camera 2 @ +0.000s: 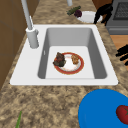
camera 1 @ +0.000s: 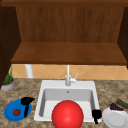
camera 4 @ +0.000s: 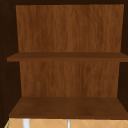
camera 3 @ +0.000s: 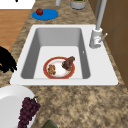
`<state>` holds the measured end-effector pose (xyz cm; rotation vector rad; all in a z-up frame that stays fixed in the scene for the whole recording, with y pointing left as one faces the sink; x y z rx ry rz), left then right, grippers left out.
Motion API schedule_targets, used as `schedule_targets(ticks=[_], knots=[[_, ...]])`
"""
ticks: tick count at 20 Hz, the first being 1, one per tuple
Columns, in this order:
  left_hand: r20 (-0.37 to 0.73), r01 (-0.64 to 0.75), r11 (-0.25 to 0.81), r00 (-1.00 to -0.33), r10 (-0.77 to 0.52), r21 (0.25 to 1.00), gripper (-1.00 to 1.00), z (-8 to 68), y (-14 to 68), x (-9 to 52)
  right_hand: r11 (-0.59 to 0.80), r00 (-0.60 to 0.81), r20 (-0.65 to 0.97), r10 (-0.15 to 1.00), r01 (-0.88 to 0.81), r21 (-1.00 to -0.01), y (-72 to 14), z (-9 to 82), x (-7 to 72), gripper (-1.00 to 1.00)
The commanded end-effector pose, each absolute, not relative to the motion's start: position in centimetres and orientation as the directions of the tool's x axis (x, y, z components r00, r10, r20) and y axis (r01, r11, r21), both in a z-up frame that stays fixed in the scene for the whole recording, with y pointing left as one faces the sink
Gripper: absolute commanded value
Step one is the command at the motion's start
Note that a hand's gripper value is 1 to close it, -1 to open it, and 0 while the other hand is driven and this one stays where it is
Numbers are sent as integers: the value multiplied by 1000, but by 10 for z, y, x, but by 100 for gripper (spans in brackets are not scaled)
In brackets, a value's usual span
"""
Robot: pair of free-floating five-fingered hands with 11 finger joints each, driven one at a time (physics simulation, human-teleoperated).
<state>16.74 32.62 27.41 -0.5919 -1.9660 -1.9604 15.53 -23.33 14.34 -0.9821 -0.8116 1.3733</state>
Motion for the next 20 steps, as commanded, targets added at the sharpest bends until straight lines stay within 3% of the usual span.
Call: schedule_targets(ticks=[1, 20], knots=[[495, 495, -21, -868, 35, 869, -100, 273, 308, 145, -54, 59, -85, 995, -405, -913, -233, 143, 155, 0], [533, 533, 1, -846, 24, 846, -100, 258, 223, 63, -54, 59, -85, 995, -405, -913, -233, 143, 155, 0]])
